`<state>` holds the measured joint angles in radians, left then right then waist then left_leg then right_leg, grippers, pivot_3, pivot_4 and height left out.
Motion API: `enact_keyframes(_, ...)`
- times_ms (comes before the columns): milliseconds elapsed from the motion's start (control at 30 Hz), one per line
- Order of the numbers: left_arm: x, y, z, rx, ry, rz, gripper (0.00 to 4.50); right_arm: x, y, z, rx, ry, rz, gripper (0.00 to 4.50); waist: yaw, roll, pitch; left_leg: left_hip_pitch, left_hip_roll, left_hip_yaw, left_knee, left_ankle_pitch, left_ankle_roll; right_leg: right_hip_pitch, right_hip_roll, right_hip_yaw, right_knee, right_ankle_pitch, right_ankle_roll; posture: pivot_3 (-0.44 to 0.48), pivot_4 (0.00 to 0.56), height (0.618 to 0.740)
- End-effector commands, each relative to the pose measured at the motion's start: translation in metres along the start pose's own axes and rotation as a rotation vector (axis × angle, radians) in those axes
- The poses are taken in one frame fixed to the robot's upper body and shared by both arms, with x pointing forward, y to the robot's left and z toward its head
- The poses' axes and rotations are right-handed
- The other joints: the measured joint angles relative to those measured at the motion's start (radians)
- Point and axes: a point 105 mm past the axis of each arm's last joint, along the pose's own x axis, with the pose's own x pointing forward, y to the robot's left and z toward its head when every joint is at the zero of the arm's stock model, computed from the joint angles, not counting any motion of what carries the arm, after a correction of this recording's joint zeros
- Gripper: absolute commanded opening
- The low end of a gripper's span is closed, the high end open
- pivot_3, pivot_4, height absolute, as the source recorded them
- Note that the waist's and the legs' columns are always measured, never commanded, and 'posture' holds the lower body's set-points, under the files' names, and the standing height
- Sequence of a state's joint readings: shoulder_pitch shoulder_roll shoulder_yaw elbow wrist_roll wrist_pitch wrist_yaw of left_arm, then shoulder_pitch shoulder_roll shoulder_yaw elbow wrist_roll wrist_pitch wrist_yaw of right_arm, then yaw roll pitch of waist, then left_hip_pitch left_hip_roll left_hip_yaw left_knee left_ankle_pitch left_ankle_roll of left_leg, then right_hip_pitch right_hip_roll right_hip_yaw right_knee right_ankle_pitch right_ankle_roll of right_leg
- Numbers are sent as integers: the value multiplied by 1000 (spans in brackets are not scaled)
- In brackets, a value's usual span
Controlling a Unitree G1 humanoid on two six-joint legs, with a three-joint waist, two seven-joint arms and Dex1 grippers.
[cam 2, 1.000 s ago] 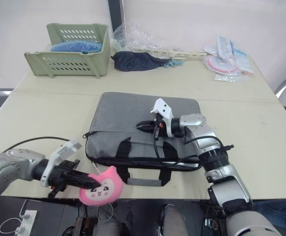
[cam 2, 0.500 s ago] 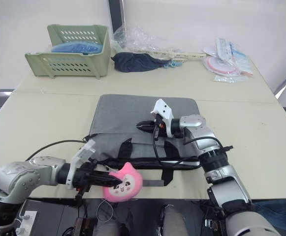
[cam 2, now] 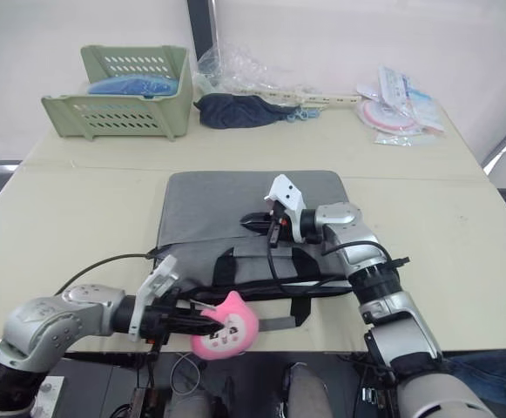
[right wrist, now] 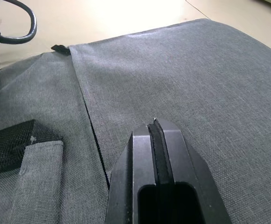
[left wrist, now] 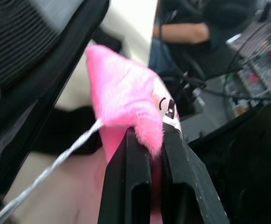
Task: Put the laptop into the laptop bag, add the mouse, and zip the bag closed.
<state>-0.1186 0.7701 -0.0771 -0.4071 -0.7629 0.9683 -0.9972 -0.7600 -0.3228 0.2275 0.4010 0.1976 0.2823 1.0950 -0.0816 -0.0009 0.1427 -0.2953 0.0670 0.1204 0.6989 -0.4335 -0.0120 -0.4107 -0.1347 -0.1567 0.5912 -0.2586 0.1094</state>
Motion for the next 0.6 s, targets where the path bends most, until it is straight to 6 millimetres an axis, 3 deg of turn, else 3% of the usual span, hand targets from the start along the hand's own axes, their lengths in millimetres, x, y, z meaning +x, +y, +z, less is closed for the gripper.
enact_keyframes(33,-13,8,0,29,-22,54,40,3,6,-44,148,99,-25,0,-2,1,0,0,0,0,0,0,0,0,0,0,0,0,0,0,150,740)
enact_keyframes(367,-44,37,14,57,-78,199,40,1,1,0,95,-16,-31,0,-1,9,5,-2,1,0,0,1,-1,-3,1,0,1,0,-1,0,150,740)
enact_keyframes(600,-50,42,14,92,-53,203,40,-2,1,19,37,-35,-20,0,-1,12,7,-3,1,1,-1,1,-2,-9,1,0,2,0,-1,0,150,740)
